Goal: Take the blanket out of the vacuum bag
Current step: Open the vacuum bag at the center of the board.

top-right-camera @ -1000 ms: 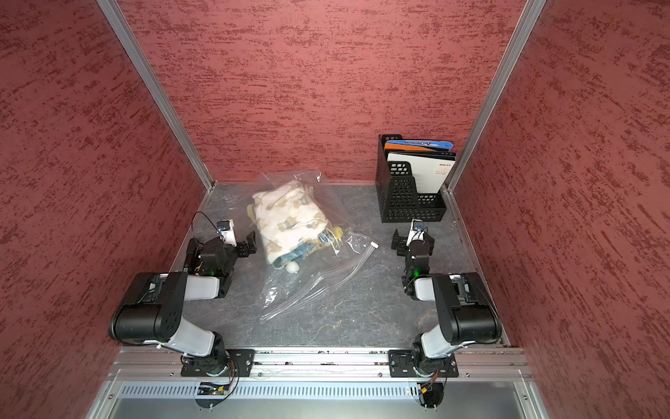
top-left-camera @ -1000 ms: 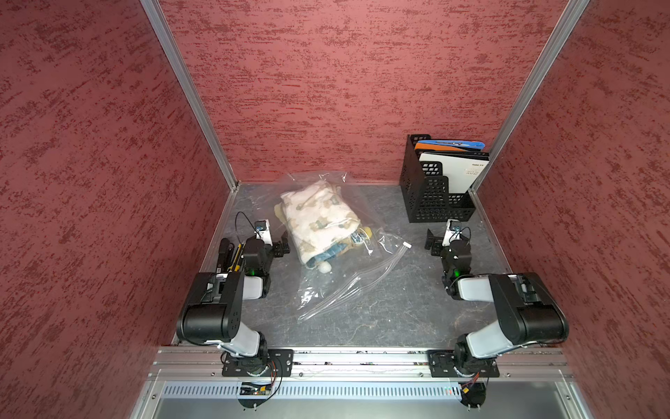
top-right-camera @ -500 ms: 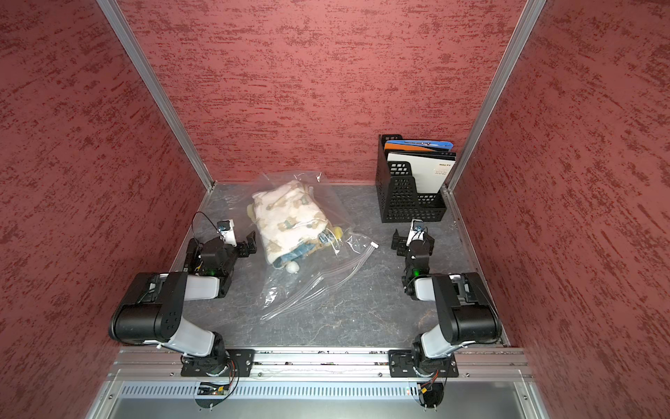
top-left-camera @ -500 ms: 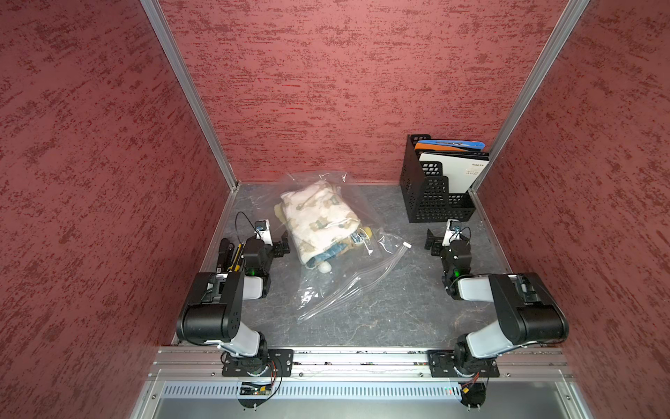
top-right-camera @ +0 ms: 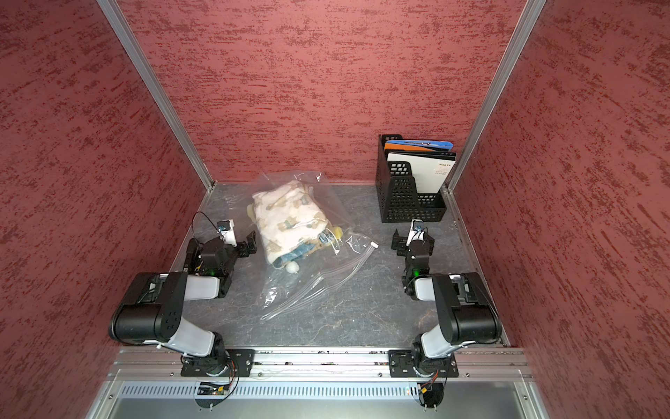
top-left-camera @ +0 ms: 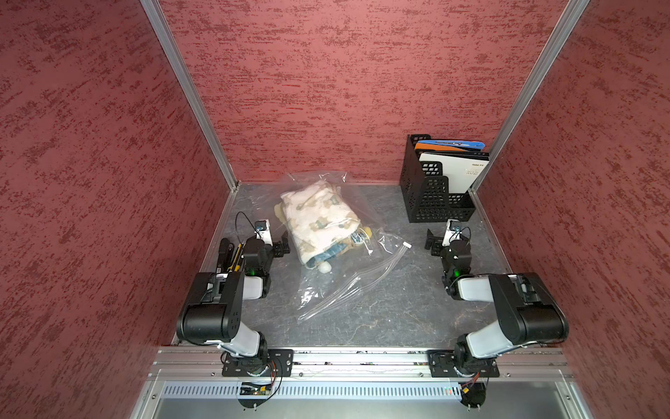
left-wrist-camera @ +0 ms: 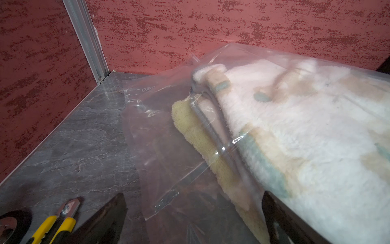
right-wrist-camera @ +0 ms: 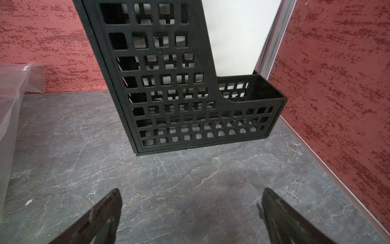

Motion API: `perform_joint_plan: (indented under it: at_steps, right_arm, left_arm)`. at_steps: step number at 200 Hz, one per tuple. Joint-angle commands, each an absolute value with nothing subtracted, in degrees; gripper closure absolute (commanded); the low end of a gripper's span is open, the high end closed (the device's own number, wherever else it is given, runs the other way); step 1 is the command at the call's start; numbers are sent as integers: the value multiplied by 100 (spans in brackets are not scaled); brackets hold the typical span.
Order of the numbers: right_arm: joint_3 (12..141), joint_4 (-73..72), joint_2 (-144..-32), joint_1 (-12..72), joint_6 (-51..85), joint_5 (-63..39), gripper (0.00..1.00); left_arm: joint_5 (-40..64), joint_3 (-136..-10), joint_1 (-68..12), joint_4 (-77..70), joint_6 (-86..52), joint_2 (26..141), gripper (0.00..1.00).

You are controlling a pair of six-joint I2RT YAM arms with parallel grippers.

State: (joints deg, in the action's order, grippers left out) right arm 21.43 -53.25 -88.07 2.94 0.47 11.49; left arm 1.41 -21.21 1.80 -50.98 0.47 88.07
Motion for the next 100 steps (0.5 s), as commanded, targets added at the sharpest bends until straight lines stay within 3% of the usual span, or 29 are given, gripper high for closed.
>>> perform_joint_plan:
  at_steps: [1,100]
  right_arm:
    - [2163,-5300,-8844,281,64,1038,1]
    - [2156,-5309,-8842,281,70,1037,1]
  left_arm:
    - [149,-2180,163,-5095,61,8771,0]
    - [109,-2162,174,-5110,28,8758,1]
